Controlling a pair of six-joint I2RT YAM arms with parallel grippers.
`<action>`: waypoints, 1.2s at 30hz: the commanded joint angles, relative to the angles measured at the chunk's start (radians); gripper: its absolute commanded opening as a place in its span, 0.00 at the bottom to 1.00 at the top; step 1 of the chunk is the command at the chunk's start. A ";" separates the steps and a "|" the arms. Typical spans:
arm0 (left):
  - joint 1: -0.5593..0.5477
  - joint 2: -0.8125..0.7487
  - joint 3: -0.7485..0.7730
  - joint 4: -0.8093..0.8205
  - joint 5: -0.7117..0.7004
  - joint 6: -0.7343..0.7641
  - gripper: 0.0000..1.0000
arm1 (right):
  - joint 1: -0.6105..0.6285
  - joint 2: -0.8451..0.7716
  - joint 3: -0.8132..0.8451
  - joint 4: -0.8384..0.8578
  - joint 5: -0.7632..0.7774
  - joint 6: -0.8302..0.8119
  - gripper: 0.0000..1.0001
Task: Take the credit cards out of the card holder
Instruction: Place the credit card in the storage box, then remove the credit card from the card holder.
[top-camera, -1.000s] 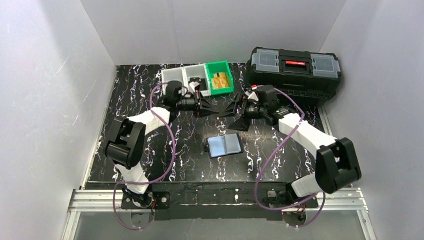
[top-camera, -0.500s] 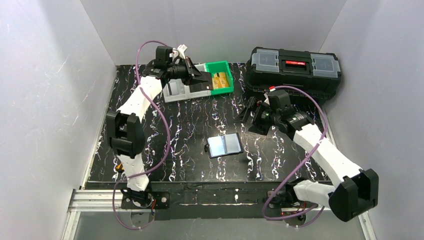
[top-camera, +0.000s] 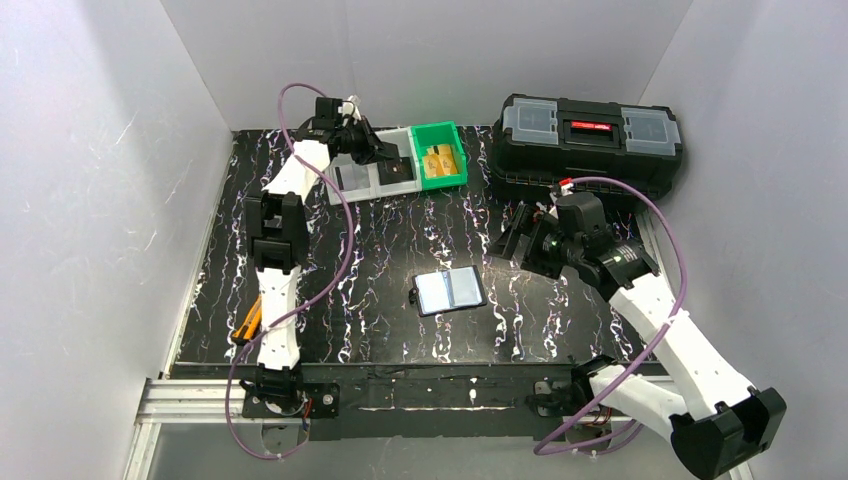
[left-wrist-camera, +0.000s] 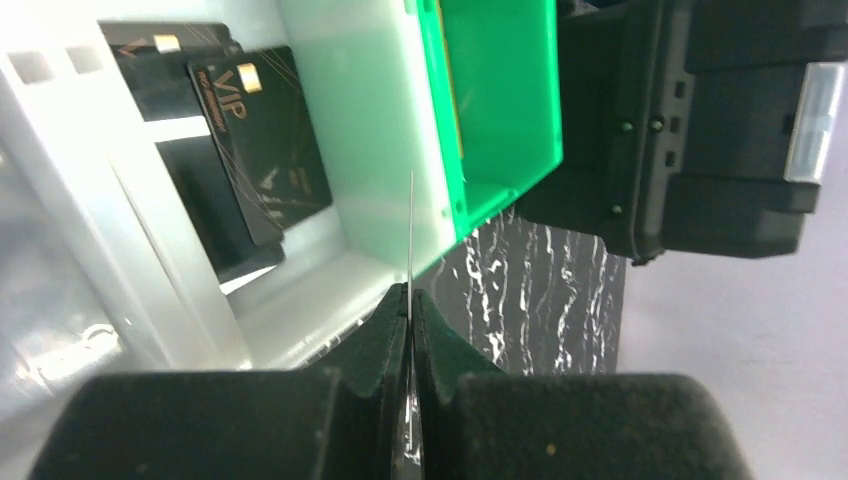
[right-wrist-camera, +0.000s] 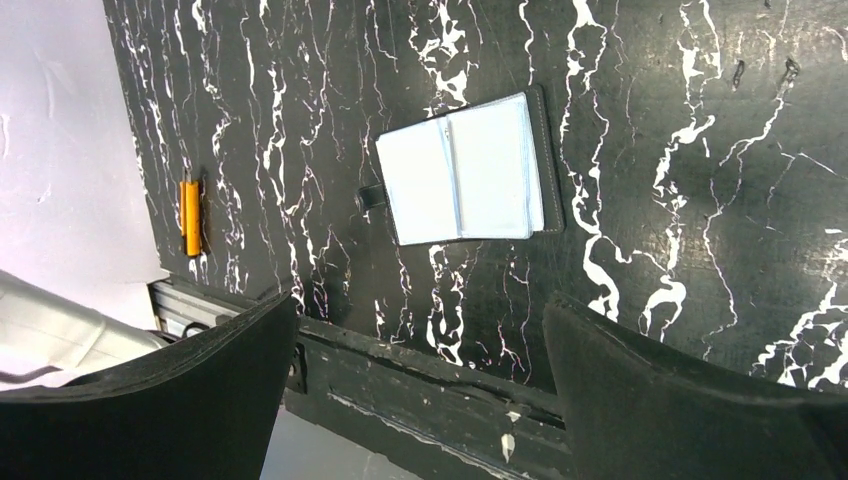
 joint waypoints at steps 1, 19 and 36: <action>-0.002 0.023 0.139 -0.023 -0.041 0.057 0.00 | -0.004 -0.053 -0.007 -0.035 0.028 -0.022 0.98; -0.002 0.098 0.295 -0.054 -0.064 0.057 0.66 | -0.005 0.002 0.041 -0.102 0.006 -0.040 0.98; -0.111 -0.385 -0.336 -0.053 -0.125 0.008 0.65 | -0.001 0.150 -0.043 0.027 -0.047 -0.011 0.98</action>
